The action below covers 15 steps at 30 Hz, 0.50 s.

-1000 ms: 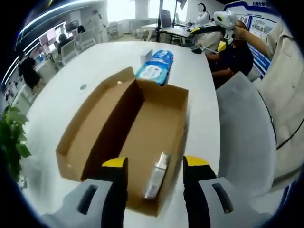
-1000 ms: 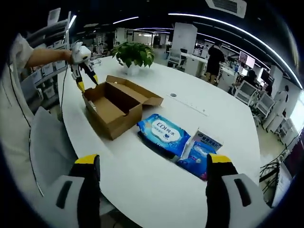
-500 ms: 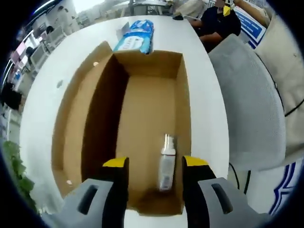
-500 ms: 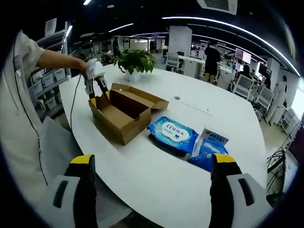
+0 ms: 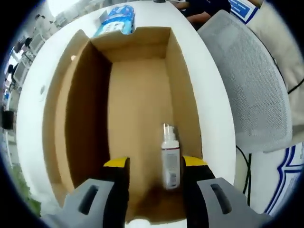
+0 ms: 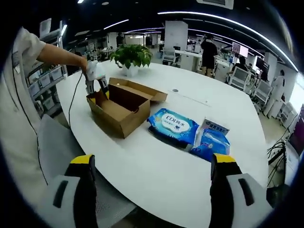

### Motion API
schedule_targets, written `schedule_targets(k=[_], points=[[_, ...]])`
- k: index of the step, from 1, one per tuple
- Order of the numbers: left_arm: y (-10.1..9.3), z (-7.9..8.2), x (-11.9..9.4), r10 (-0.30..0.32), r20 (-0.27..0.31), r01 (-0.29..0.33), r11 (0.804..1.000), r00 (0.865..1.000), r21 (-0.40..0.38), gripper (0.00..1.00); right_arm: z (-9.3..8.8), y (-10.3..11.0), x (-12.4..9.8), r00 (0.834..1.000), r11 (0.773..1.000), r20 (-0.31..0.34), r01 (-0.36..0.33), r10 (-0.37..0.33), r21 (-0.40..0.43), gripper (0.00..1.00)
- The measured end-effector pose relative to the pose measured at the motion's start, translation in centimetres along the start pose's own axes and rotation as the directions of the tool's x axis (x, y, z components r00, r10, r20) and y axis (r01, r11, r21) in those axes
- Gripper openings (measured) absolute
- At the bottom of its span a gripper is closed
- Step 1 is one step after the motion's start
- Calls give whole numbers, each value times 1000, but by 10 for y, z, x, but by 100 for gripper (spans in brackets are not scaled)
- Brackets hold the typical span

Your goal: Operate the shoe box by opening the lid, removing the specified soft item, and placing it in the target area until the item is outside and the box remains undamaged.

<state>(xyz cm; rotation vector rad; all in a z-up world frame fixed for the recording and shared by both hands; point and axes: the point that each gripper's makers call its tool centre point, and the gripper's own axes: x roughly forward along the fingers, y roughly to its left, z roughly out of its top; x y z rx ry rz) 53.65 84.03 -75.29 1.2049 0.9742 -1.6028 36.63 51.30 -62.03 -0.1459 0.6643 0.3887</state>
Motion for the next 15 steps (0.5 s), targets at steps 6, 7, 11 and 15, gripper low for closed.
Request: schedule_targets(k=[6, 7, 11, 15], points=[[1, -6, 8, -24, -25, 24, 1000, 999, 13, 42, -5, -3, 5, 1000, 1000, -19, 5, -5, 8, 96], [0, -6, 9, -31, -28, 31, 999, 999, 16, 42, -5, -3, 5, 1000, 1000, -19, 5, -5, 10, 96], [-1, -8, 15, -44, -36, 45, 999, 998, 24, 40, -6, -7, 8, 1000, 1000, -22, 9, -9, 18, 96], [-2, -8, 18, -63, -41, 63, 998, 997, 21, 41, -8, -9, 10, 999, 1000, -30, 13, -12, 20, 95]])
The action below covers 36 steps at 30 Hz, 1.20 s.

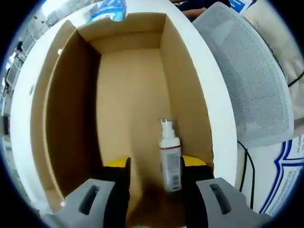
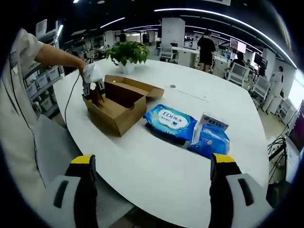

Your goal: Operate the shoe box by opening the lid, removing the specified soft item, and placing it in the target area until the item is outside and the box remains undamaged.

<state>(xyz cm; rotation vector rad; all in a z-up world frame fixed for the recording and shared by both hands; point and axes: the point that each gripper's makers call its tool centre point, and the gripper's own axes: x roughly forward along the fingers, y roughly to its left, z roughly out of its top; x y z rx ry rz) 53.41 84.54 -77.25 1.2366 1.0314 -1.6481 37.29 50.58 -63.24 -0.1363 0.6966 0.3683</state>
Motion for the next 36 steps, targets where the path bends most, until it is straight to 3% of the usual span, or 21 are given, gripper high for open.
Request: schedule_targets(k=[10, 20, 36], points=[[3, -2, -1, 6, 34, -4, 999, 999, -47, 43, 0, -1, 6, 1000, 1000, -3, -6, 6, 2, 95], [13, -1, -3, 50, 51, -46, 996, 997, -79, 42, 1, -3, 4, 1000, 1000, -2, -4, 4, 1, 95], [5, 7, 5, 19, 62, -19, 1000, 998, 2, 31, -1, -2, 4, 1000, 1000, -7, -4, 4, 6, 94]])
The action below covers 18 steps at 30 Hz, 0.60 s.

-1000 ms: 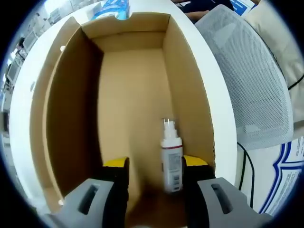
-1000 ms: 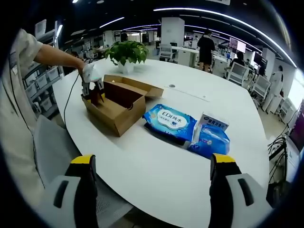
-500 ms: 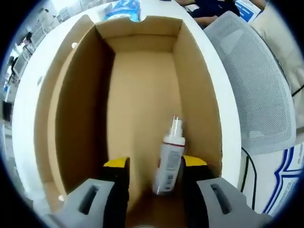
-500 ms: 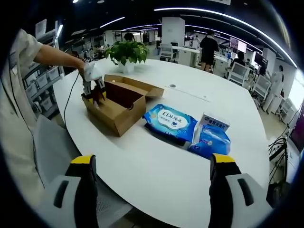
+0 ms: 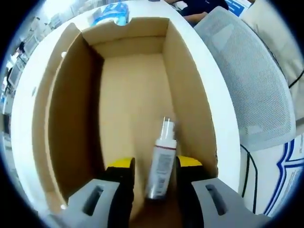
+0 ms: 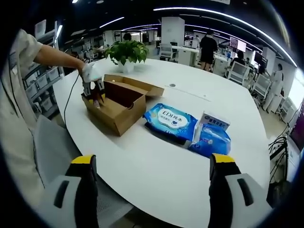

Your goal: Operate the shoe box by opening the lid, removing the specified soft item, and placing it in the target area until the item is outside and the box remains undamaged.

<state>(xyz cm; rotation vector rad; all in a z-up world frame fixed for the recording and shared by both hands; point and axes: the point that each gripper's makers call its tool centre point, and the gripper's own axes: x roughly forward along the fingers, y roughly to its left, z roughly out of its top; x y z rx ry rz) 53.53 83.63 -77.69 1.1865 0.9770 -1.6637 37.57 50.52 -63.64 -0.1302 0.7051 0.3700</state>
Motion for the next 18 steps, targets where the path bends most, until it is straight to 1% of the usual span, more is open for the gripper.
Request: schedule_targets(k=[4, 9, 11, 13, 18], points=[[-2, 1, 6, -6, -8, 6, 1000, 1000, 18, 29, 0, 0, 0, 1000, 1000, 2, 1, -1, 0, 93], [-3, 1, 10, -10, -7, 11, 1000, 1000, 17, 27, -1, -1, 0, 1000, 1000, 0, 4, -4, 2, 92], [-4, 1, 11, -9, -3, 9, 1000, 1000, 13, 24, -1, -1, 0, 1000, 1000, 0, 4, -4, 3, 92], [-3, 2, 13, 1, 4, -1, 1000, 1000, 8, 20, -2, 0, 0, 1000, 1000, -1, 4, -4, 3, 92], [-3, 4, 19, 10, 6, -10, 1000, 1000, -8, 19, -1, 1, 1, 1000, 1000, 1, 0, 0, 1, 91]])
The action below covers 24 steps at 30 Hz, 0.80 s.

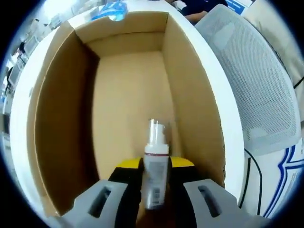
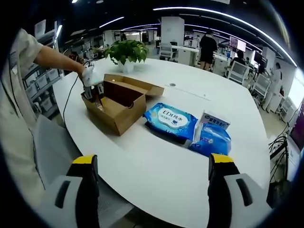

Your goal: Operate the shoe box by opening the lid, removing the specified soft item, and placing it in the target area until the item is outside and the box remains undamaged.

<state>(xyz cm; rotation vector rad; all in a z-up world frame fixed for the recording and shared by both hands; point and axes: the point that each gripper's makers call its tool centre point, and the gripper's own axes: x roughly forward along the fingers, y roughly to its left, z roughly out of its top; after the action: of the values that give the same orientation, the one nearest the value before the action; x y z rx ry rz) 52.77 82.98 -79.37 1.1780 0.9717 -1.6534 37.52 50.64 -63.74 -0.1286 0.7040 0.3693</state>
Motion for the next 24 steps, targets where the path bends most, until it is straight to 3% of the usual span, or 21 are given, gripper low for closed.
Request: schedule_targets(k=[14, 24], points=[[6, 4, -4, 64, 14, -64, 998, 998, -23, 18, 6, 4, -1, 1000, 1000, 24, -9, 9, -8, 90], [4, 17, -18, 92, 55, -90, 995, 994, -32, 18, 14, 11, 0, 998, 999, 50, -25, 27, -35, 87]])
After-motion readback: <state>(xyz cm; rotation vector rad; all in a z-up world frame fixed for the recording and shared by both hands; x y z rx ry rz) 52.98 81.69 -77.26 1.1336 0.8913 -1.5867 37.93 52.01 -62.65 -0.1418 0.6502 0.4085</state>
